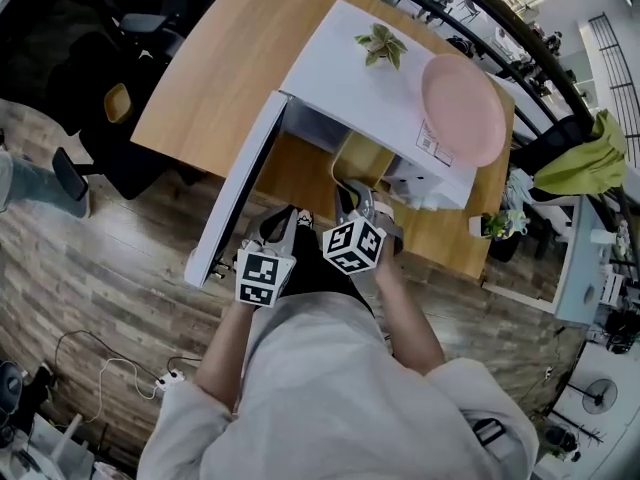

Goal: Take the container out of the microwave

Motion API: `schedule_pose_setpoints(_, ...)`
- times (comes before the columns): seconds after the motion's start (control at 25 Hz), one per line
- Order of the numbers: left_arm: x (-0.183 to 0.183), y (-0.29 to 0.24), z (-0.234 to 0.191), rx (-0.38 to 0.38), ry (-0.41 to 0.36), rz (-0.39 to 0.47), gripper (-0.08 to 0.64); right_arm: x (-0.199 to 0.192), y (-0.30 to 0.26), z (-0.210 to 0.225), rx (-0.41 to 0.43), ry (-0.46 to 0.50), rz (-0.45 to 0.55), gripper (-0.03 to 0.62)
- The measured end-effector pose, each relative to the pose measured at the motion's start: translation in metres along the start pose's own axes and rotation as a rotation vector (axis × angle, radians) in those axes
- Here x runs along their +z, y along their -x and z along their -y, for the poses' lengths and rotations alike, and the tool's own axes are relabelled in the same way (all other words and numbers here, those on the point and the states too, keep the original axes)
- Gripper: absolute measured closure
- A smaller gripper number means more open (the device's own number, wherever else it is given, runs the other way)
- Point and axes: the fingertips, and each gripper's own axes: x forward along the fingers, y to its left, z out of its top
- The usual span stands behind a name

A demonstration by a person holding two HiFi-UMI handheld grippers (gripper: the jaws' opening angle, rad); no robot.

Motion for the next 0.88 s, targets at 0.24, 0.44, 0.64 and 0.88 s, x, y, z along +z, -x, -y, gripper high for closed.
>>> schedule_pose_setpoints(0.24,0.003,0.017,0.003,-0.012,-0.02,0.019,0.557,0.009,0.019,-0.012,-0.012,-0.077,0.038,0.555)
schedule_pose_setpoints(0.44,0.004,0.027,0.008,-0.028,-0.025,0.027,0.557,0.018,0.035,-0.024,-0.006,-0.125,0.076,0.555)
schedule_pose_setpoints(0.64,0.008,0.029,0.012,-0.042,-0.022,0.035,0.557,0.022,0.046,-0.031,0.002,-0.149,0.11,0.555)
schedule_pose_setpoints(0.88,0.016,0.027,0.025,-0.056,-0.048,0.04,0.557,0.022,0.064,-0.031,0.033,-0.233,0.171,0.555)
